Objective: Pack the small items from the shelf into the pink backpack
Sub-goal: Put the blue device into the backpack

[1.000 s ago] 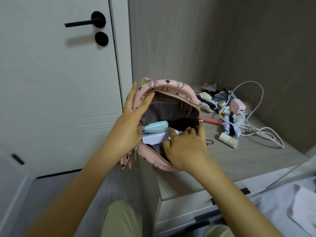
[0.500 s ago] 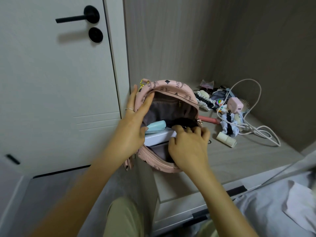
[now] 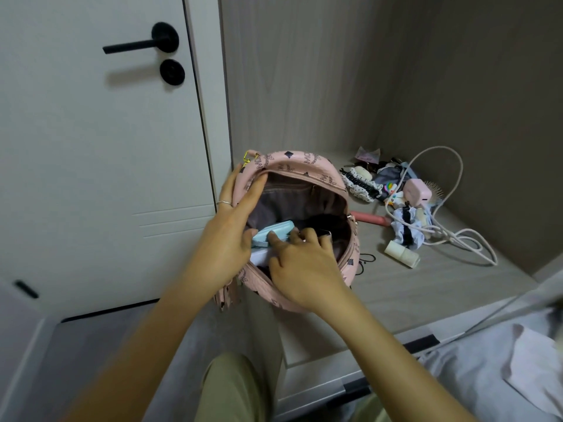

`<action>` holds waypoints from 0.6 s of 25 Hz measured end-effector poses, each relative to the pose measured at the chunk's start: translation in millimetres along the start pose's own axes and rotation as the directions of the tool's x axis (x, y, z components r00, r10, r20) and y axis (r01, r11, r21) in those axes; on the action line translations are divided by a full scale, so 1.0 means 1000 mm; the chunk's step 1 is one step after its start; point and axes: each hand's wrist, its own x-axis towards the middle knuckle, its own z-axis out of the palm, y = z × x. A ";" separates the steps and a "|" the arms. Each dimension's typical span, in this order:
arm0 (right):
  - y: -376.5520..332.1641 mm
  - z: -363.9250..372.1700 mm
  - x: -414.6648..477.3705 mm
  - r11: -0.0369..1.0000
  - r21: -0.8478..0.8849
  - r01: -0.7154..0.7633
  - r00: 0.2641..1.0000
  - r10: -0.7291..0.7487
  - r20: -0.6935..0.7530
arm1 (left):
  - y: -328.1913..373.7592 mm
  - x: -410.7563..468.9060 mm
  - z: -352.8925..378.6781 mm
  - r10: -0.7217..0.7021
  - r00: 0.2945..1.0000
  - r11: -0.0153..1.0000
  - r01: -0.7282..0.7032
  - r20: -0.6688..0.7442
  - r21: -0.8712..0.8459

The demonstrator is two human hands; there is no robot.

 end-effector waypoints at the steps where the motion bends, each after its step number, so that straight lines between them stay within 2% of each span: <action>1: -0.002 -0.001 0.003 1.000 -0.026 0.001 0.999 0.000 0.038 | -0.001 0.001 0.000 -0.003 1.000 1.000 0.003 -0.001 -0.005; 4: -0.005 -0.011 0.014 0.999 -0.011 0.040 0.987 -0.038 0.156 | -0.002 0.005 0.001 0.016 1.000 1.000 -0.017 -0.018 -0.027; 6: 0.004 -0.025 0.011 0.989 0.115 0.088 0.965 -0.113 0.237 | -0.004 0.007 0.002 0.010 1.000 0.999 -0.011 -0.007 -0.030; 8: 0.015 -0.037 0.001 0.970 0.215 0.115 0.956 -0.166 0.240 | -0.007 0.008 0.002 0.002 1.000 1.000 -0.002 -0.007 -0.031; 10: 0.019 -0.045 -0.008 0.979 0.159 0.127 0.960 -0.162 0.228 | -0.010 0.010 0.003 0.012 1.000 0.999 -0.012 -0.020 -0.032; 15: 0.000 -0.048 -0.004 0.988 -0.065 0.142 0.940 -0.114 0.322 | -0.015 0.010 0.005 0.023 1.000 0.999 -0.023 -0.020 -0.032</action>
